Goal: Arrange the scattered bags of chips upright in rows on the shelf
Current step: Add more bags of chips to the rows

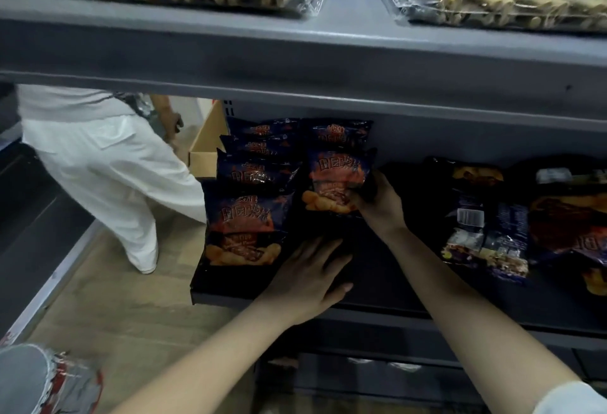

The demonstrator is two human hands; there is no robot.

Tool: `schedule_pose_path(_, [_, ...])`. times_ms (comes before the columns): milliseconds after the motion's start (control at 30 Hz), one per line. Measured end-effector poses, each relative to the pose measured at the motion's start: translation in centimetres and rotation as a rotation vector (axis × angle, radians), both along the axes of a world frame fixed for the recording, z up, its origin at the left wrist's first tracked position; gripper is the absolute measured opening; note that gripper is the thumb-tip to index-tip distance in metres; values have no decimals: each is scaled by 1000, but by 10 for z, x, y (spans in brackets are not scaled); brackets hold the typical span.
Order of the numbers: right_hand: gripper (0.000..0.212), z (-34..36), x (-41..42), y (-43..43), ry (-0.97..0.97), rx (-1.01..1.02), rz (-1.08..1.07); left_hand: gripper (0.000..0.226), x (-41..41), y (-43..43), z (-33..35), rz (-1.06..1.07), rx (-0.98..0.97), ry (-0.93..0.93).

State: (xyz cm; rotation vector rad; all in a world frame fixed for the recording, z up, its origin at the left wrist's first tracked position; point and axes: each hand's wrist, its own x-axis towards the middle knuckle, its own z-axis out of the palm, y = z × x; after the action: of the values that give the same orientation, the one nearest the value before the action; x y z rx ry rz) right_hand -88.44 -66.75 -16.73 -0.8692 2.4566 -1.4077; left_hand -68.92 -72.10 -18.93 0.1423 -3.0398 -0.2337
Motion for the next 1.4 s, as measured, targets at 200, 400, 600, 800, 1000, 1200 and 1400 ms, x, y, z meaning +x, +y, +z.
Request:
schedule_pose_path(200, [55,-3,5,-7,53,-25,-94,61,2,0,-2,0,34,-9])
schedule_pose_path(400, [64,-5,12,0,70,-52,-142,58,3,-2,1,-32,67,14])
schedule_pose_path(600, [65,2,21,21,136,-90,-194,55,-9,-7,8,-109,51,87])
schedule_pose_path(800, [59,18,33,49,268,-163,-230,49,-29,0,17,-208,114,167])
schedule_pose_path(1000, [47,29,41,94,317,-147,-384,45,-53,16,22,-274,214,220])
schedule_pose_path(1200, [42,30,44,142,341,-94,-522,44,-80,39,32,-273,372,254])
schedule_pose_path(1400, [50,37,24,179,306,33,-517,48,-99,56,41,-235,403,266])
